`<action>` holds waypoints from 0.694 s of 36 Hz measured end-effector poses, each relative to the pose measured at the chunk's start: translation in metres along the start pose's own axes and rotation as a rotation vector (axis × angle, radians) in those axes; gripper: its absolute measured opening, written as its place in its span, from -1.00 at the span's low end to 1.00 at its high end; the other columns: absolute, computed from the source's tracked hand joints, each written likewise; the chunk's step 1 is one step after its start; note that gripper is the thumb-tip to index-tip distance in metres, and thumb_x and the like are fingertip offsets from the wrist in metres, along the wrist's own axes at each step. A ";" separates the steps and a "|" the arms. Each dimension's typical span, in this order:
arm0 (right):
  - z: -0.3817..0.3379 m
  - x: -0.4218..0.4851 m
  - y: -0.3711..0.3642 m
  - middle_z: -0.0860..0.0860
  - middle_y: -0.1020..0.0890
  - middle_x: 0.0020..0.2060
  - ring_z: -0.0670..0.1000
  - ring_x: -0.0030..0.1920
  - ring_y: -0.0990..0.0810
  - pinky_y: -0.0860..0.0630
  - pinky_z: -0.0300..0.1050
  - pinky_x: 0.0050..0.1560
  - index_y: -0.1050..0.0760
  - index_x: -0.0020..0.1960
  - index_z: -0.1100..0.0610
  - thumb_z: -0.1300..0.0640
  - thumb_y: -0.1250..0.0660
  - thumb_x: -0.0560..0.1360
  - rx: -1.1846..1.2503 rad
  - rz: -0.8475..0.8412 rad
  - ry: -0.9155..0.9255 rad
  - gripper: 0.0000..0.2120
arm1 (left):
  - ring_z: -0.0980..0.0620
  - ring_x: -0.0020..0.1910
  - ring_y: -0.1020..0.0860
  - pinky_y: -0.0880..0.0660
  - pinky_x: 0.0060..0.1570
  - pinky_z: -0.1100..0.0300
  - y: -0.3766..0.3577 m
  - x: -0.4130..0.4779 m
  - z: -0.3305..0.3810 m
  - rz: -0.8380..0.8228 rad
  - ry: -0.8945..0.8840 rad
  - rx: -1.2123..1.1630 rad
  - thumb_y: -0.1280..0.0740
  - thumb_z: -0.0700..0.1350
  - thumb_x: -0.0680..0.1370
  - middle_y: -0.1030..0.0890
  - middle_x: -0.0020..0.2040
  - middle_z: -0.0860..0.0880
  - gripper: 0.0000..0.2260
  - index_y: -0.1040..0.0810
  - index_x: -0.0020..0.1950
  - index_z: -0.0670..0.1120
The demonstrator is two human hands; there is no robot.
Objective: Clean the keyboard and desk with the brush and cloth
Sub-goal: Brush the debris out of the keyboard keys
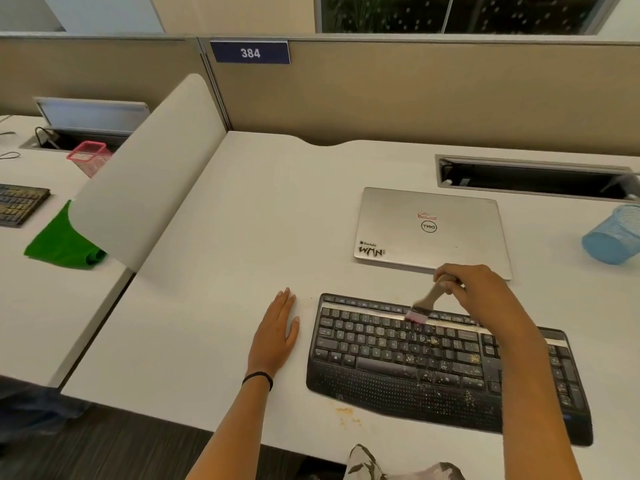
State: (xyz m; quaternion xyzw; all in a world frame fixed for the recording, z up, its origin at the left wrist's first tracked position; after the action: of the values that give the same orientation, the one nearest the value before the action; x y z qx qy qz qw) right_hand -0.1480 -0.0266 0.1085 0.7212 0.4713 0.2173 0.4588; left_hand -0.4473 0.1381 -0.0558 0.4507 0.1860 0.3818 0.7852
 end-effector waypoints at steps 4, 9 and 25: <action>-0.014 0.004 -0.011 -0.08 -0.57 -0.27 -0.09 -0.31 -0.47 -0.31 -0.25 -0.32 -0.57 0.04 0.17 0.28 -0.26 0.53 0.044 -0.010 0.067 -0.85 | 0.19 0.48 -0.05 -0.05 0.42 0.26 0.000 0.000 -0.001 0.009 -0.003 0.000 0.06 0.17 0.57 -0.09 0.50 0.12 -0.43 -0.16 0.52 -0.07; -0.015 0.002 -0.014 -0.04 -0.66 -0.18 -0.18 -0.31 -0.49 -0.39 -0.23 -0.28 -0.57 0.04 0.11 0.29 -0.28 0.52 0.130 0.100 0.103 -0.83 | 0.18 0.49 -0.05 -0.05 0.42 0.26 -0.001 0.000 -0.001 0.011 0.003 -0.004 0.06 0.17 0.56 -0.08 0.50 0.13 -0.42 -0.15 0.52 -0.06; 0.004 0.000 -0.011 -0.02 -0.66 -0.22 0.07 -0.21 -0.58 -0.48 -0.01 -0.18 -0.58 0.02 0.09 0.29 -0.29 0.51 0.122 0.132 0.041 -0.83 | 0.21 0.48 -0.03 -0.06 0.42 0.27 -0.004 0.001 -0.005 0.009 0.002 0.008 0.06 0.17 0.57 -0.07 0.50 0.14 -0.43 -0.16 0.52 -0.05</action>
State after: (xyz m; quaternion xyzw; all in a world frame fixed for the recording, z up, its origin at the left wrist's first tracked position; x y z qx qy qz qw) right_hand -0.1502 -0.0274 0.0967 0.7728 0.4444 0.2325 0.3888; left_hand -0.4480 0.1402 -0.0620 0.4542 0.1863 0.3852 0.7814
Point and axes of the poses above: each hand's wrist, its own x-axis towards the middle knuckle, its own y-axis out of the back of the hand, z = x × y, the point moved 1 cm from there along x, towards the middle knuckle
